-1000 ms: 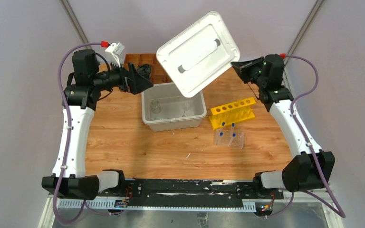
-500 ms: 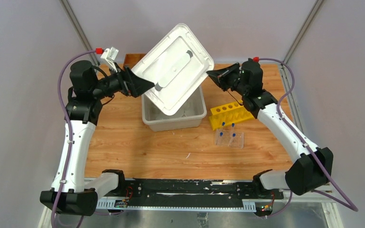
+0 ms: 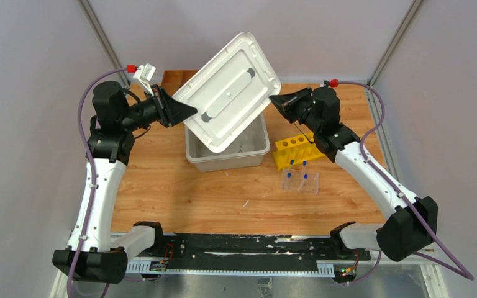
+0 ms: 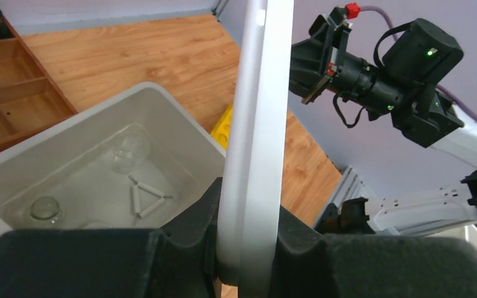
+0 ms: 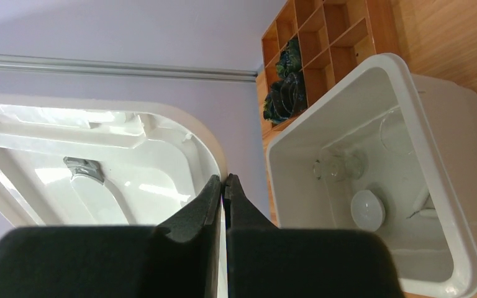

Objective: Organize the chemistry lab equipment

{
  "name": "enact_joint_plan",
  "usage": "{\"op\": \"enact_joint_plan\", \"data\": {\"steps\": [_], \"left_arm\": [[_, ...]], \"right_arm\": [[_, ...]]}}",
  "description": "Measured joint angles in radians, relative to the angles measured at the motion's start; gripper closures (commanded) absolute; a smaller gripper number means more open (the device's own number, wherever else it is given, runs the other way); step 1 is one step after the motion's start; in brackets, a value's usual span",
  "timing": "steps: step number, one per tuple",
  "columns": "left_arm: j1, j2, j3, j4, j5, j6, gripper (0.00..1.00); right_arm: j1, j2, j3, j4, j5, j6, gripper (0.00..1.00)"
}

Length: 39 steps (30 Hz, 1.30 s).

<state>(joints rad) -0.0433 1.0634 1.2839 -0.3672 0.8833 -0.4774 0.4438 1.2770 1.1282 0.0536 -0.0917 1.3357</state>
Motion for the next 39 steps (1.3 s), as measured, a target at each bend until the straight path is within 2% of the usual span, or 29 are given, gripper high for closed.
{"op": "enact_joint_plan", "data": {"steps": [5,7,9,16,21,30,35,39], "left_arm": [[0.0,0.009,0.051,-0.057,-0.013,0.078,0.96],[0.0,0.018,0.1,-0.1,-0.026,0.139,1.0],[0.0,0.026,0.158,-0.15,-0.052,0.222,1.0],[0.0,0.02,0.303,-0.248,-0.148,0.542,1.0],[0.0,-0.076,0.276,-0.271,-0.204,0.879,1.0],[-0.002,-0.395,-0.04,-0.238,-0.236,1.48,1.0],[-0.002,-0.579,-0.272,-0.142,-0.197,1.719,1.0],[-0.002,-0.644,-0.344,-0.069,-0.15,1.831,1.0]], "right_arm": [[0.009,-0.005,0.0,0.031,0.011,-0.035,0.46],[0.012,-0.005,0.004,0.03,0.003,-0.054,0.36],[0.015,-0.005,0.016,0.014,-0.01,-0.08,0.3],[0.016,-0.019,0.048,-0.048,-0.046,-0.164,0.23],[-0.018,-0.077,0.047,-0.071,-0.103,-0.175,0.22],[-0.066,-0.134,0.052,-0.034,-0.237,-0.104,0.21],[-0.062,-0.132,0.051,-0.022,-0.284,-0.066,0.21],[-0.044,-0.108,0.078,-0.034,-0.306,-0.069,0.21]]}}
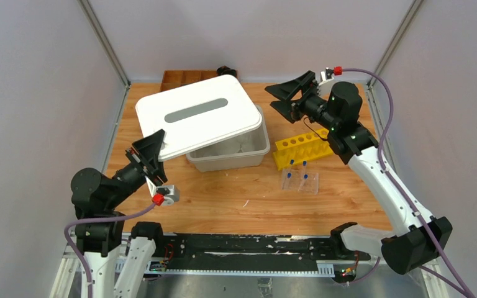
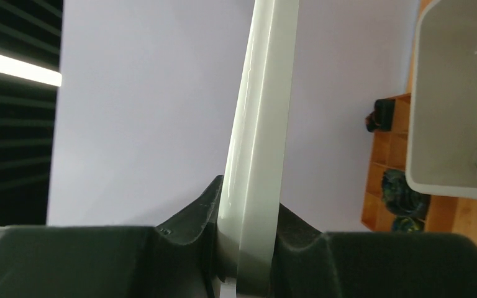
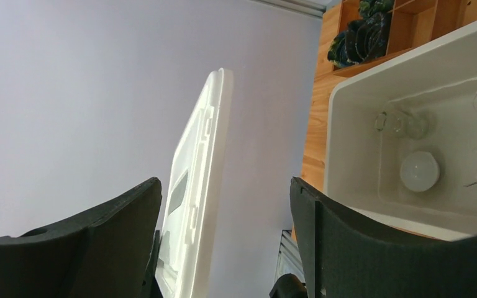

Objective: Organize the chemistry lab equipment

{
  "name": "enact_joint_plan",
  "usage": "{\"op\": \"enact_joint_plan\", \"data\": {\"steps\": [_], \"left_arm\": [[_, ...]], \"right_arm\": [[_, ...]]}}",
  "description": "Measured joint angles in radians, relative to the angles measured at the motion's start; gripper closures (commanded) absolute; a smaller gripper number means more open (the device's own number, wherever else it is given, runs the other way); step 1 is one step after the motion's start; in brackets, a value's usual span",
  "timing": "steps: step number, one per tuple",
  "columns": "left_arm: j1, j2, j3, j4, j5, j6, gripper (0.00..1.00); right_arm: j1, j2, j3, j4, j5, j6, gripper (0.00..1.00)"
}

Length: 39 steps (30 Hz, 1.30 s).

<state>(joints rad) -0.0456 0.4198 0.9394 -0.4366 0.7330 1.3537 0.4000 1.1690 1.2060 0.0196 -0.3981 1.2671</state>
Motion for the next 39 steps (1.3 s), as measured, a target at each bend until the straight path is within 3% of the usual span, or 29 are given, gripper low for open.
{"op": "enact_joint_plan", "data": {"steps": [7,15,19,24,27,29,33,36,39], "left_arm": [[-0.001,-0.087,-0.086,0.091,0.083,0.203,1.0],[-0.001,-0.117,-0.104,0.041,0.151,0.381,1.0],[-0.001,-0.118,-0.104,0.031,0.162,0.407,1.0],[-0.001,-0.118,-0.104,0.03,0.163,0.42,1.0],[-0.002,-0.118,-0.104,0.03,0.162,0.428,0.99],[-0.002,-0.117,-0.104,0.029,0.163,0.433,0.91],[-0.002,-0.117,-0.109,0.017,0.159,0.436,0.57],[-0.002,-0.115,-0.123,0.015,0.156,0.462,0.41],[-0.002,-0.105,-0.136,0.005,0.14,0.493,0.21]], "right_arm": [[0.032,0.035,0.014,-0.003,-0.058,-0.008,0.19],[0.055,0.122,0.021,0.087,-0.204,-0.008,0.21],[0.075,0.124,0.021,0.158,-0.273,-0.009,0.31],[0.08,0.13,-0.003,0.262,-0.367,0.005,0.54],[0.08,0.141,-0.027,0.313,-0.416,0.023,0.62],[0.08,0.147,-0.039,0.333,-0.438,0.032,0.67],[0.079,0.155,-0.042,0.385,-0.455,0.071,0.85],[0.079,0.164,-0.042,0.439,-0.471,0.107,0.98],[0.08,0.182,-0.042,0.478,-0.478,0.148,1.0]]}}
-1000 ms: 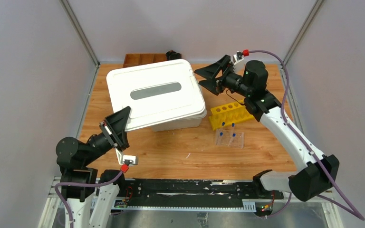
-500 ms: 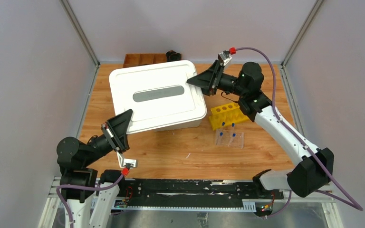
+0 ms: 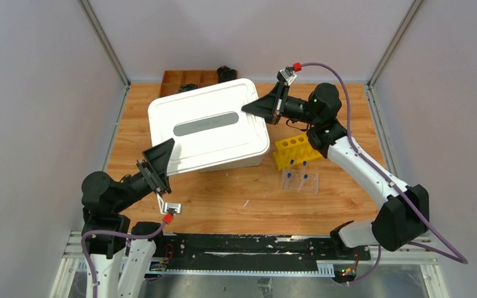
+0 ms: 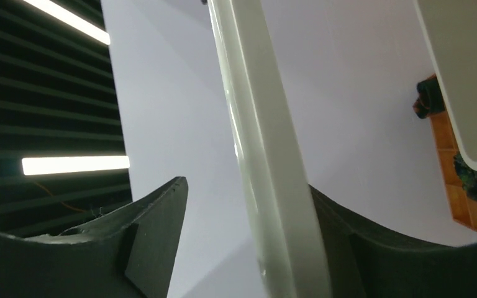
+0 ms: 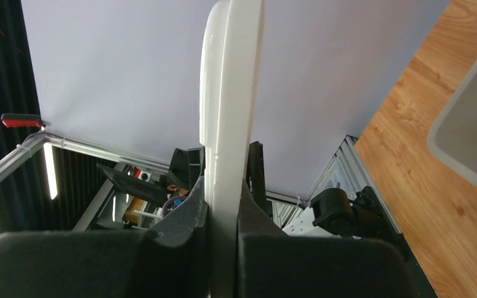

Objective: Organize the chemistry lab equipment

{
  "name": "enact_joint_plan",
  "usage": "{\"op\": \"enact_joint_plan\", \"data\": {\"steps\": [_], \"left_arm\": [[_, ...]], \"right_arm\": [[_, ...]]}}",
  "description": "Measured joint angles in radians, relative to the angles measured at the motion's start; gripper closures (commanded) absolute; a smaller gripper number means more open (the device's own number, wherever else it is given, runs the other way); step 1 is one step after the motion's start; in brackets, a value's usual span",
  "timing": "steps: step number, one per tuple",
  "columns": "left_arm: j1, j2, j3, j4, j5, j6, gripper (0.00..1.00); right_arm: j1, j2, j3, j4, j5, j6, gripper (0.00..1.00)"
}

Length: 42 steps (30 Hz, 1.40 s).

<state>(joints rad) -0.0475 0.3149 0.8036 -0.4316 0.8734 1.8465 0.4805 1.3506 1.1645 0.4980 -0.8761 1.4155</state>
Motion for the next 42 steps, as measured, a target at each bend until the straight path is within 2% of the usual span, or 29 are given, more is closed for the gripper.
{"op": "enact_joint_plan", "data": {"steps": [2,3,7,12,17,20,23,28,32,37,42], "left_arm": [[0.0,0.011,-0.004,-0.028,-0.018,0.024,0.05],[0.0,0.016,-0.005,-0.04,-0.029,0.036,0.01],[0.0,0.035,-0.006,-0.103,-0.1,0.091,0.0],[0.0,0.044,-0.023,-0.229,-0.206,0.146,0.0],[0.0,0.043,-0.086,-0.308,-0.309,0.116,0.0],[0.0,0.076,-0.082,-0.34,-0.381,-0.019,0.0],[0.0,0.172,-0.001,-0.378,-0.442,-0.236,0.0],[0.0,0.41,0.233,-0.411,-0.485,-0.7,0.0],[0.0,0.51,0.306,-0.425,-0.457,-1.01,0.01],[0.0,0.58,0.33,-0.438,-0.423,-1.261,0.04],[0.0,0.609,0.32,-0.41,-0.43,-1.379,0.06]], "right_arm": [[0.0,0.005,0.0,0.008,0.003,0.017,1.0],[0.0,0.007,0.0,0.008,0.009,0.017,1.0],[-0.025,0.013,0.006,-0.014,0.027,0.013,1.0],[-0.124,0.077,0.074,-0.021,0.062,0.029,1.0],[-0.185,0.139,0.127,-0.056,0.098,0.018,1.0],[-0.201,0.147,0.134,-0.126,0.12,-0.037,1.0],[-0.202,0.151,0.131,-0.163,0.129,-0.079,1.0],[-0.2,0.189,0.082,-0.154,0.127,-0.105,1.0],[-0.187,0.258,0.056,-0.155,0.127,-0.125,1.0],[-0.164,0.289,0.008,-0.158,0.127,-0.138,1.0],[-0.152,0.289,-0.032,-0.122,0.131,-0.149,1.0]]}}
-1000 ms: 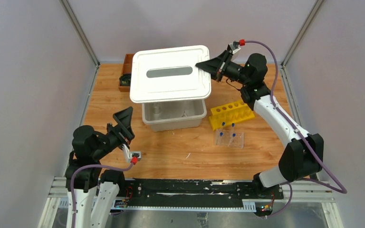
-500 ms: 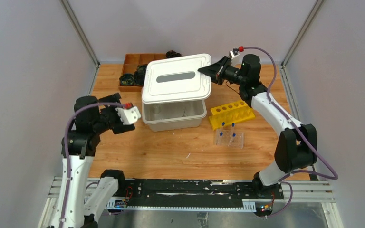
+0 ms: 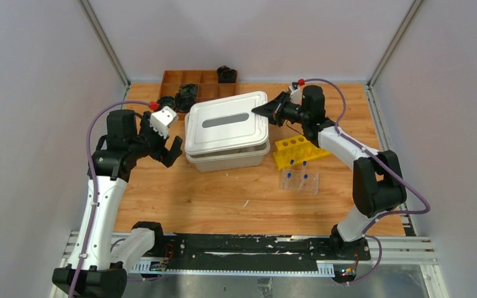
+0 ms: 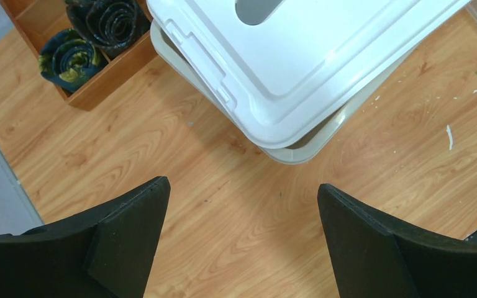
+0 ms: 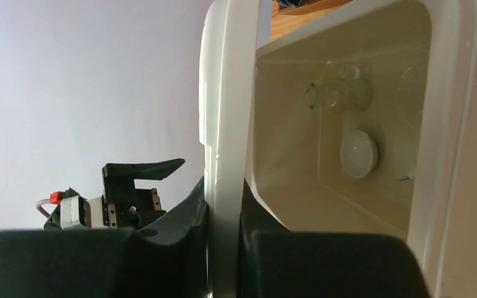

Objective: Organize the chemistry lab equipment

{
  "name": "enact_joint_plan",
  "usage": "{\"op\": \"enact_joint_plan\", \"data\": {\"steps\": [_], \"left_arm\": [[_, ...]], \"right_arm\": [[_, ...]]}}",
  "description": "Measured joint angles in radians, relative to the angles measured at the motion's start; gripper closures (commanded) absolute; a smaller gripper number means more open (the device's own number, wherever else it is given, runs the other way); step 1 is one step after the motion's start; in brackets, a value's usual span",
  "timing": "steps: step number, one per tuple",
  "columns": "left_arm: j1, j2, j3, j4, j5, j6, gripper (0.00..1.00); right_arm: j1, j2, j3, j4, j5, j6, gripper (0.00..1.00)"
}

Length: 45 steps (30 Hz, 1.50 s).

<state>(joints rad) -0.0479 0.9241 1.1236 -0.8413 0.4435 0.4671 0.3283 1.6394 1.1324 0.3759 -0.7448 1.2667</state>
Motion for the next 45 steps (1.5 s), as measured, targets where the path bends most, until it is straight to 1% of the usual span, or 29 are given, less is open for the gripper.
{"op": "enact_joint_plan", "data": {"steps": [5,6,10,13,23,25,27,29,31,37,45], "left_arm": [[0.0,0.026,-0.025,0.043,-0.016,-0.048,0.07],[0.0,0.033,-0.031,0.053,-0.021,-0.053,0.07],[0.0,0.062,-0.062,0.099,-0.043,-0.064,0.08],[0.0,0.08,-0.092,0.146,-0.051,-0.077,0.11],[0.0,0.185,-0.143,0.279,-0.073,-0.106,0.2],[0.0,0.202,-0.149,0.302,-0.076,-0.106,0.21],[0.0,0.211,-0.156,0.323,-0.076,-0.108,0.22],[0.0,0.212,-0.164,0.349,-0.077,-0.108,0.22],[0.0,0.212,-0.174,0.373,-0.073,-0.11,0.22],[0.0,0.212,-0.189,0.415,-0.068,-0.12,0.22],[0.0,0.212,-0.19,0.417,-0.068,-0.119,0.23]], "right_arm": [[0.006,-0.002,-0.061,0.061,0.013,0.014,0.99],[0.007,-0.004,-0.071,0.066,0.016,0.016,0.98],[0.019,-0.021,-0.097,0.072,0.04,0.016,0.85],[0.031,-0.034,-0.097,0.058,0.053,-0.001,0.78],[0.042,-0.05,-0.097,-0.071,0.094,-0.096,0.67],[0.043,-0.051,-0.097,-0.093,0.099,-0.114,0.63],[0.043,-0.051,-0.095,-0.124,0.103,-0.138,0.55],[0.045,-0.051,-0.088,-0.172,0.113,-0.17,0.48],[0.046,-0.051,-0.075,-0.234,0.128,-0.205,0.44],[0.046,-0.051,0.004,-0.399,0.158,-0.306,0.4],[0.047,-0.009,0.251,-0.699,0.201,-0.494,0.32]]}}
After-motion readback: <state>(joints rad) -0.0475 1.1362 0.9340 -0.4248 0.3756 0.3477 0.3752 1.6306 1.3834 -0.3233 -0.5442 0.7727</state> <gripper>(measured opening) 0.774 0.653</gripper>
